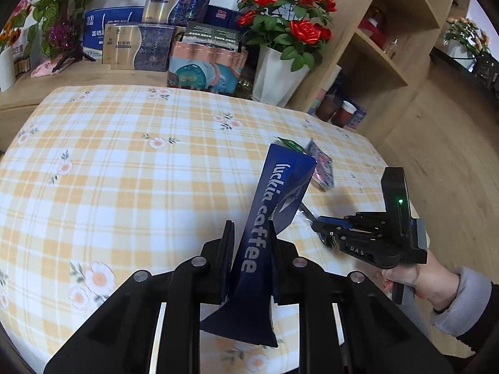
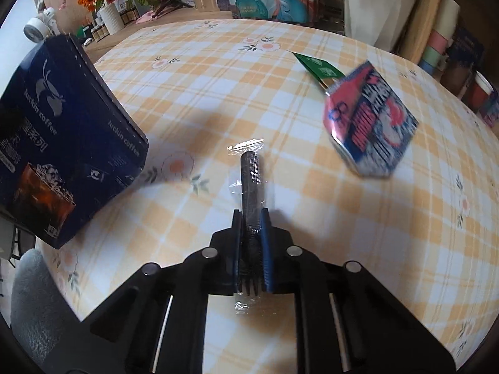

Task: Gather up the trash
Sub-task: 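Carry the coffee box and the bagged spoon over the brown bin with both tools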

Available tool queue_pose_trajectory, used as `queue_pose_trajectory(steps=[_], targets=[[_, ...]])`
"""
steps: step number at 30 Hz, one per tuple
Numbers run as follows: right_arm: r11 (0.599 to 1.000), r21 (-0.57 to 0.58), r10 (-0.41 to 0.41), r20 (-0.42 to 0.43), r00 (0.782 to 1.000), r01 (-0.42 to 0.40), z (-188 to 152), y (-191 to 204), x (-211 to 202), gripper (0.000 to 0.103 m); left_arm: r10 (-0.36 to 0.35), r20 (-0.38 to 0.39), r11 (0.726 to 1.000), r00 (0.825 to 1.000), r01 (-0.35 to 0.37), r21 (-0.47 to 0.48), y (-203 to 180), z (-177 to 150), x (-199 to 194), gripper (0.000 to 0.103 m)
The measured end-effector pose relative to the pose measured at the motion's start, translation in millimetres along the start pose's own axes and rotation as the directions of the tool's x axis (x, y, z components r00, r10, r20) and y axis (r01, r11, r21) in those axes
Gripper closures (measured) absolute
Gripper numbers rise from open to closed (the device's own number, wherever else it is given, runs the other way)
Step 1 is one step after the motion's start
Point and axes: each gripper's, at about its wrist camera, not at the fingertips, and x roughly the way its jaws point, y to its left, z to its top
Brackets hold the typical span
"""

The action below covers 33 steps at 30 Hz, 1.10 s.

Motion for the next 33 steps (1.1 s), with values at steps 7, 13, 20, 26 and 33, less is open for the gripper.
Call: queue_pose_trajectory(steps=[7,13,20,26,33], targets=[[0.994,0.1,0.039,0.112,0.993,-0.05,-35.5,-7.3,-50.9,0.089,-0.032,0.045,0.998,0.998,0.034,-0.054,-12.1,-15.7,-23.7,0.084],[0.982,0.151,0.08,0.211,0.974,-0.114,-72.7,0.4,-95.9,0.089,-0.043,0.091,0.997,0.995,0.048,-0.058,-31.3,-29.2,-54.1,0.084],[0.985,0.111,0.096,0.278,0.956,-0.131,-111.3,21.2,-139.0,0.089,-0.041,0.136,0.999,0.99,0.044,-0.02,-62.6,-53.1,-91.2,0.084],[0.98,0.103,0.13,0.317,0.94,-0.171,-137.3,28.6,-167.1,0.089,-0.073,0.152,0.996,0.986,0.08,-0.042,-81.4,-74.8,-117.8,0.084],[0.976,0.086,0.164,0.306,0.938,-0.199,-163.9,42.9,-181.5,0.089,-0.063,0.175,0.998,0.982,0.066,-0.009,-103.5,-93.7,-145.1,0.084]])
